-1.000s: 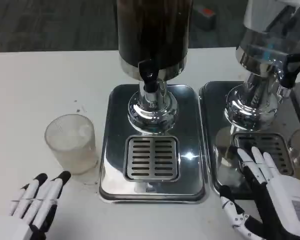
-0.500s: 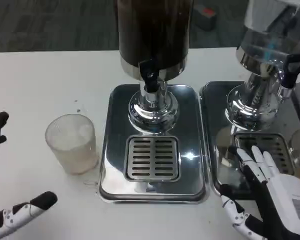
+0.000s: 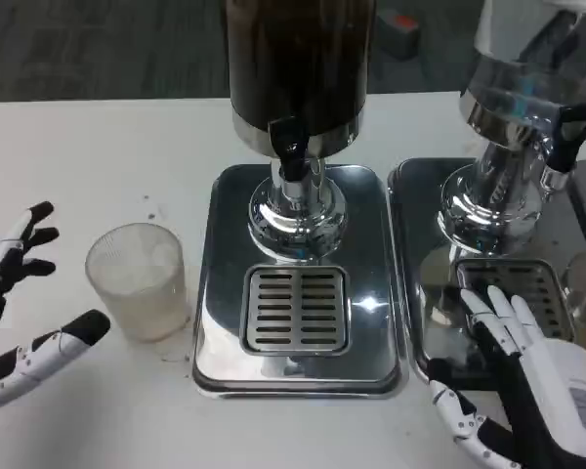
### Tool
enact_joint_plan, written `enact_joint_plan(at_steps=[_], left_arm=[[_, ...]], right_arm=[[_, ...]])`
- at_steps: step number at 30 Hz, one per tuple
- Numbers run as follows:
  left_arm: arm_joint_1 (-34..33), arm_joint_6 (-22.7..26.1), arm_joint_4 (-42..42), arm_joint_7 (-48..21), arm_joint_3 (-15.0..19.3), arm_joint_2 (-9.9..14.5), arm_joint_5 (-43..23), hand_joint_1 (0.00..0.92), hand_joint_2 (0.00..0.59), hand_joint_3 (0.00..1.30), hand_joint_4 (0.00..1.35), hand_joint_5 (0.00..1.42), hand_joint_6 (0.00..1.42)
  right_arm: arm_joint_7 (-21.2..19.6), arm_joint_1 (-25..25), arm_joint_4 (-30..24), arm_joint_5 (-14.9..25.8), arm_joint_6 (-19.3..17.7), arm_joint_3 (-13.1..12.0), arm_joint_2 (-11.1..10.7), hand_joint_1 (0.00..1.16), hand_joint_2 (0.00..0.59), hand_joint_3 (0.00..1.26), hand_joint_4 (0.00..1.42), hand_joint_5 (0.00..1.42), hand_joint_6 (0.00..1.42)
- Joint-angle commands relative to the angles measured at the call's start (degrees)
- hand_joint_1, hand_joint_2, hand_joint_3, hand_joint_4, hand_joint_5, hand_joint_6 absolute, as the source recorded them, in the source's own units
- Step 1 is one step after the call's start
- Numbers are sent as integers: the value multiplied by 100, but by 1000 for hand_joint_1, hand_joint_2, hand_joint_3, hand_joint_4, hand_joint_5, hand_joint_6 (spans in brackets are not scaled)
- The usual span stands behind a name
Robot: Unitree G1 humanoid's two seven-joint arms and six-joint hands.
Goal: Grasp the cup under the faucet to collect the drink, then remove the cup.
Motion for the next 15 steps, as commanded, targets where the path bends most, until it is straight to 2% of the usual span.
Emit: enact_joint_plan(at_steps=[1, 5, 15], left_arm=[[-279, 22, 317, -322, -46, -22, -58, 0, 0, 65, 190, 331, 301], [-486, 79, 569, -571, -44, -51, -157, 0, 0, 43, 204, 343, 305], [-975, 128, 1215, -1107, -128, 55, -117, 0, 0, 0, 172, 326, 279]], right_arm=[[32, 25, 30, 55, 11, -15, 52, 261, 479, 124, 36, 22, 181], [39, 24, 54, 64, 1, -19, 88, 261, 479, 124, 43, 34, 181], [49, 44, 52, 82, 0, 2, 138, 261, 479, 142, 63, 39, 195]])
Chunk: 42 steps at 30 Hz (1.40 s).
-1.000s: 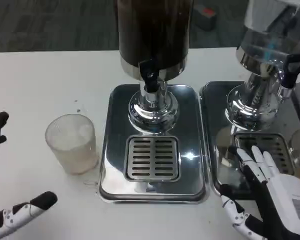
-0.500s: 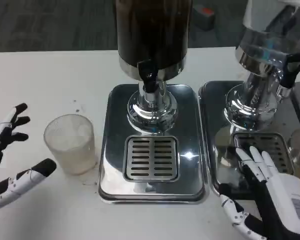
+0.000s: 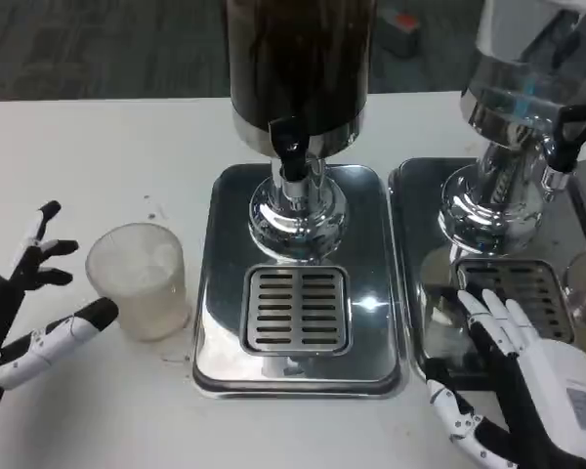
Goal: Grasp the cup under the faucet to collect the drink, then remove the cup.
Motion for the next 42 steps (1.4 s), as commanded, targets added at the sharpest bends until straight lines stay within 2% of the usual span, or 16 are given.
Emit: enact_joint_plan(at_steps=[1, 11, 22, 28, 31, 37, 42], left_arm=[[-236, 74, 291, -259, -96, 77, -34, 0, 0, 0, 172, 326, 278], [-682, -131, 883, -589, -282, 141, -43, 0, 0, 0, 195, 324, 244], [-1005, -294, 1355, -748, -441, 214, 64, 0, 0, 0, 162, 288, 212], [-1134, -194, 1455, -579, -591, 272, 307, 0, 0, 0, 151, 272, 208], [-1160, -103, 1399, -285, -678, 269, 602, 0, 0, 0, 150, 273, 208], [-1298, 153, 1409, 89, -896, 237, 990, 0, 0, 0, 150, 291, 207], [-1387, 312, 1451, 260, -1006, 191, 1070, 0, 0, 0, 158, 295, 207]], right_arm=[[19, 43, 33, 77, -3, -9, 34, 261, 479, 143, 63, 39, 195], [33, 87, -3, 153, -1, -24, 31, 261, 479, 146, 64, 48, 203], [88, 133, -28, 280, 20, -69, 36, 261, 479, 156, 64, 61, 226], [112, 139, -54, 314, 22, -87, 42, 261, 479, 156, 74, 73, 229], [124, 135, -63, 342, 38, -94, 46, 261, 479, 156, 74, 74, 230], [131, 170, -103, 353, 76, -124, 66, 261, 479, 156, 74, 79, 231], [124, 235, -146, 344, 96, -142, 99, 261, 479, 159, 74, 84, 231]])
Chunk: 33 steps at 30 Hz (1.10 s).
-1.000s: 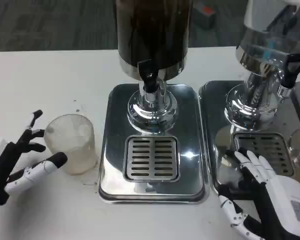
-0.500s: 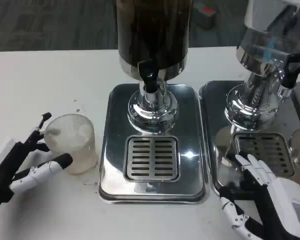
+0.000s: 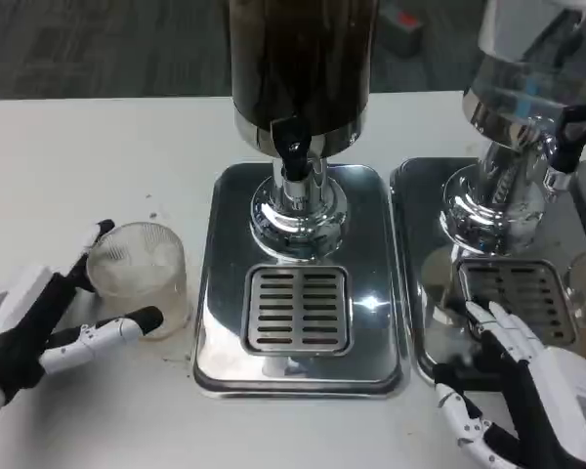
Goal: Grasp the cup under the faucet to collect the drink, then remove the cup.
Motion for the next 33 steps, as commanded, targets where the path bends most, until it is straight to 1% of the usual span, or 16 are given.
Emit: enact_joint_plan(at_steps=[1, 7, 12, 13, 15, 18, 20, 22, 24, 25, 26, 27, 28, 29, 32, 33], left_arm=[[-115, 183, 45, 228, -115, -13, 128, 0, 0, 0, 168, 299, 214], [-195, 438, 15, 351, -270, -57, 226, 0, 0, 0, 183, 320, 233], [-253, 299, 124, 465, -294, -142, 165, 0, 0, 0, 228, 369, 276], [-257, 299, 124, 488, -304, -155, 179, 0, 0, 0, 238, 374, 292], [-275, 314, 143, 549, -338, -182, 222, 0, 0, 0, 255, 396, 353], [-291, 299, 183, 662, -375, -219, 236, 6, 0, 0, 298, 457, 506], [-320, 197, 268, 754, -396, -254, 206, 20, 5, 18, 314, 492, 604], [-355, 48, 369, 840, -437, -272, 193, 34, 8, 64, 322, 519, 698], [-391, -104, 477, 948, -490, -276, 225, 41, 11, 116, 337, 543, 789], [-411, -176, 535, 989, -514, -276, 231, 55, 9, 169, 343, 557, 841], [-429, -228, 590, 1013, -530, -276, 231, 57, 8, 199, 349, 562, 875], [-446, -269, 637, 1027, -540, -276, 229, 57, 8, 225, 351, 572, 898], [-463, -300, 681, 1057, -554, -274, 245, 50, 8, 252, 352, 576, 918], [-484, -309, 718, 1102, -575, -266, 285, 43, 8, 278, 358, 585, 948], [-537, -322, 802, 1156, -622, -247, 337, 43, 7, 306, 358, 590, 993], [-555, -286, 818, 1158, -650, -242, 361, 43, 7, 319, 365, 590, 997]], right_arm=[[17, 99, -104, 8, 66, -57, 58, 261, 479, 160, 75, 84, 231], [29, 161, -136, 11, 64, -96, 108, 265, 487, 165, 86, 86, 235], [42, 185, -154, -4, 56, -116, 122, 267, 488, 165, 86, 86, 241], [49, 191, -159, 0, 60, -121, 125, 262, 497, 165, 86, 86, 243], [70, 196, -168, 8, 75, -130, 131, 260, 500, 167, 86, 86, 244], [101, 202, -183, 28, 90, -151, 137, 255, 502, 178, 87, 95, 245], [119, 197, -190, 43, 97, -164, 137, 245, 503, 193, 95, 97, 245], [134, 190, -185, 57, 94, -177, 131, 242, 502, 194, 96, 97, 245], [144, 188, -177, 69, 91, -189, 129, 214, 500, 209, 97, 97, 245], [146, 190, -172, 78, 90, -198, 130, 211, 500, 209, 97, 97, 245], [146, 192, -169, 82, 91, -202, 132, 184, 490, 220, 96, 97, 245], [146, 193, -162, 94, 88, -208, 136, 150, 498, 218, 96, 97, 245], [139, 196, -152, 116, 76, -220, 138, 129, 486, 219, 96, 97, 245], [134, 193, -145, 129, 72, -222, 144, 99, 492, 219, 96, 97, 245], [128, 183, -118, 201, 56, -234, 162, 29, 499, 219, 96, 97, 245], [128, 179, -110, 220, 52, -236, 166, 14, 485, 219, 96, 97, 245]])
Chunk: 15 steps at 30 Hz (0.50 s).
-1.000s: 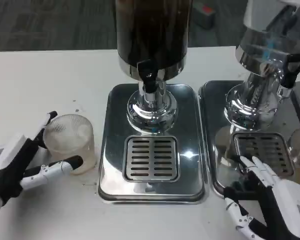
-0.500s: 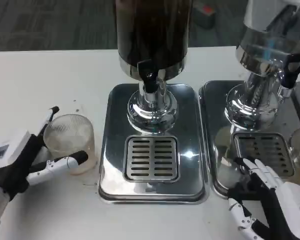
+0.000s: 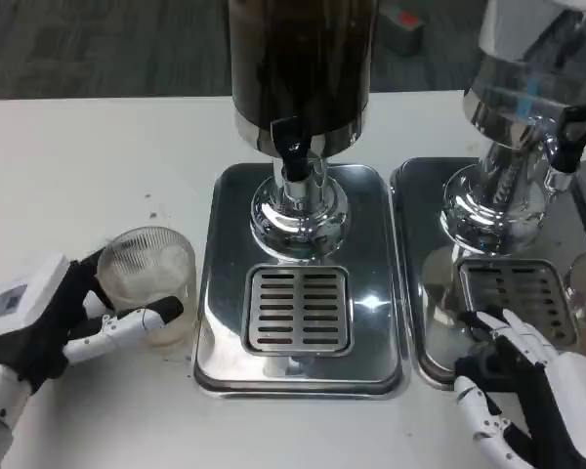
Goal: Grasp the cup under the faucet to collect the drink, then remove the cup.
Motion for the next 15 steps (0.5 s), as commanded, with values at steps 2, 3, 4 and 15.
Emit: enact_joint_plan(at_steps=[2, 3, 4, 15], left_arm=[[-158, -2, 171, 81, -203, 18, 153, 43, 6, 335, 367, 590, 1004], [-172, 13, 191, 113, -229, 22, 170, 43, 6, 343, 370, 590, 1018], [-183, 16, 212, 140, -249, 28, 177, 43, 6, 360, 377, 599, 1033], [-199, 73, 275, 477, -305, 21, 321, 182, 45, 451, 437, 662, 1119]], right_arm=[[-4, 0, 57, 145, -36, -55, 23, 2, 492, 224, 96, 97, 245], [-8, -5, 63, 159, -41, -52, 23, 0, 495, 226, 96, 97, 245], [-9, -10, 69, 174, -45, -49, 23, 0, 496, 226, 96, 97, 245], [-31, -33, 118, 274, -74, -55, 37, 0, 500, 228, 96, 97, 240]])
